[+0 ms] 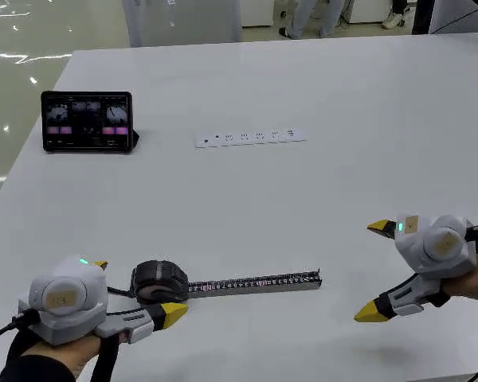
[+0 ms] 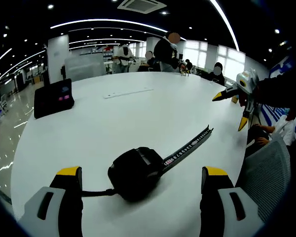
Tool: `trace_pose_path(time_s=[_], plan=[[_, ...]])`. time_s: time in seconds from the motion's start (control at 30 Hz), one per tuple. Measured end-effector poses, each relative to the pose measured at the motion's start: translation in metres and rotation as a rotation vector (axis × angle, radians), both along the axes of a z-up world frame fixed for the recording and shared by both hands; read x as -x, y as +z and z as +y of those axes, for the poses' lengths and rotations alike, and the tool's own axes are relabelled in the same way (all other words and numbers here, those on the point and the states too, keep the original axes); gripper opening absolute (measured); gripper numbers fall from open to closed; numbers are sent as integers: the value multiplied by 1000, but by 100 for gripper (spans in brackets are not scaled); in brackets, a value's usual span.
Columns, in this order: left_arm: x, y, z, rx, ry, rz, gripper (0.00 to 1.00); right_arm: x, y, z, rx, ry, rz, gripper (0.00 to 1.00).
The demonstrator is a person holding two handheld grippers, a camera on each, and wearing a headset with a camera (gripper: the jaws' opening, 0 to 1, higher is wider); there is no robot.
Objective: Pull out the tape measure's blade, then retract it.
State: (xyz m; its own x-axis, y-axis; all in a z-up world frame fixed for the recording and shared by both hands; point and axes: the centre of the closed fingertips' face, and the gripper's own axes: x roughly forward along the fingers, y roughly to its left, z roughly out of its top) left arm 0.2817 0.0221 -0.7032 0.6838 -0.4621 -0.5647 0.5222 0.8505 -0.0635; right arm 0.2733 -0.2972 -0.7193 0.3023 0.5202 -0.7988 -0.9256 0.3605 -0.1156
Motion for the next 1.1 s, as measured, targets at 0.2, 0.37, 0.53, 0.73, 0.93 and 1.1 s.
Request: trace_pose_path(time_s=[0.2, 0.37, 0.53, 0.73, 0.93, 1.1], plan=[[-2, -2, -8, -5, 27, -18, 99, -8, -3, 8, 10, 35, 15, 99], [-5, 0, -11, 3, 67, -29, 99, -10, -7, 18, 19, 90, 22, 99], [-7, -3, -13, -2, 101, -35, 99, -16, -15, 22, 50, 127, 19, 99], [-9, -7, -17, 2, 129, -45, 99, -19, -24, 29, 70, 152, 48, 99], [-12, -5, -19, 38, 180, -67, 99, -14, -33, 41, 100, 211, 84, 99], [-12, -3, -15, 37, 221, -90, 99, -12, -41, 48, 115, 236, 119, 99]])
